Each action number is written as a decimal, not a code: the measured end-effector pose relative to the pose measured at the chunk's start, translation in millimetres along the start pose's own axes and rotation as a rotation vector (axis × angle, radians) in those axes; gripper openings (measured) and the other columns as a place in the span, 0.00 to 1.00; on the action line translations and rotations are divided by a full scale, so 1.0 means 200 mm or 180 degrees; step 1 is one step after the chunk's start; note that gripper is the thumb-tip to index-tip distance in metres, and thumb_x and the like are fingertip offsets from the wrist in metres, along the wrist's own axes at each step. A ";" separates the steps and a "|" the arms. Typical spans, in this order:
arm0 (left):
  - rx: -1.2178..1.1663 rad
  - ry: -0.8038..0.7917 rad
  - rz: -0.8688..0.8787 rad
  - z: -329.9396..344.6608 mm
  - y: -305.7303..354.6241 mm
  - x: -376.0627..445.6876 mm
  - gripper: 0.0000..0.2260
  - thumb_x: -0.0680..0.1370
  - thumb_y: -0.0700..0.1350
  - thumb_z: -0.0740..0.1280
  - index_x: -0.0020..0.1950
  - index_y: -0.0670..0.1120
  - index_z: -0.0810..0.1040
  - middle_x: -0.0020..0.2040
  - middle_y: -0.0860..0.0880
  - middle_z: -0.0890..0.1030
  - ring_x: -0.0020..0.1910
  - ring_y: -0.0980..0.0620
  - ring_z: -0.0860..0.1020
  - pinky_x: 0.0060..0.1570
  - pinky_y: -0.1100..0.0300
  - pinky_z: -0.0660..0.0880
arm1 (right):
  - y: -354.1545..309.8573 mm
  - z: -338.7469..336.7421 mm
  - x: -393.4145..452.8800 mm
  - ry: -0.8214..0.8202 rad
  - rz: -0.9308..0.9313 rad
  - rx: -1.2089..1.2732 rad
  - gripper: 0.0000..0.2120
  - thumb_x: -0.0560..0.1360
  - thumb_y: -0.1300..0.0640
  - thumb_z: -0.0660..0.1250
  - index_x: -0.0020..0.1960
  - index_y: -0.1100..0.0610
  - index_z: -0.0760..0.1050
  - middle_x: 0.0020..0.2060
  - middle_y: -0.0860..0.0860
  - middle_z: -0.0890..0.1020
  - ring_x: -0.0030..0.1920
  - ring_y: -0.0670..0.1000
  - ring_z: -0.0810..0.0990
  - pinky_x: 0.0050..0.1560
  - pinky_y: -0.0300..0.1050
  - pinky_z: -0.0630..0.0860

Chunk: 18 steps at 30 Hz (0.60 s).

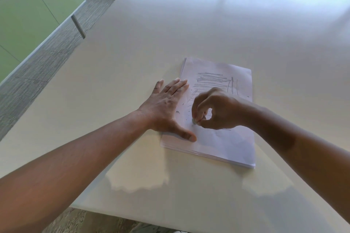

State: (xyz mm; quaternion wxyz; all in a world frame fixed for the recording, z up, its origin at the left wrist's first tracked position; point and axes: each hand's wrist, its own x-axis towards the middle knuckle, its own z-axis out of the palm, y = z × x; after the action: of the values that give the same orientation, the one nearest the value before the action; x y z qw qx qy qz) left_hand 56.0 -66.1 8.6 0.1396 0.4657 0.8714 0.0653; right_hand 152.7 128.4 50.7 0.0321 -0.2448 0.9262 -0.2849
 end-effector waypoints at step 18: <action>-0.0052 0.0001 -0.0017 0.00 0.00 -0.01 0.73 0.50 0.88 0.57 0.85 0.48 0.40 0.84 0.55 0.41 0.81 0.59 0.34 0.79 0.42 0.34 | 0.02 0.00 0.03 0.0245 0.0040 -0.0071 0.03 0.69 0.65 0.75 0.39 0.58 0.84 0.40 0.49 0.84 0.37 0.47 0.82 0.41 0.44 0.80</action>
State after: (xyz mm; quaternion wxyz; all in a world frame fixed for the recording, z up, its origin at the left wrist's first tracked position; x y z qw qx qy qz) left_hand 57.1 -66.5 9.4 0.1435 0.4621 0.8722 0.0722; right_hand 146.2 128.3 48.6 -0.0045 -0.2282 0.9314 -0.2836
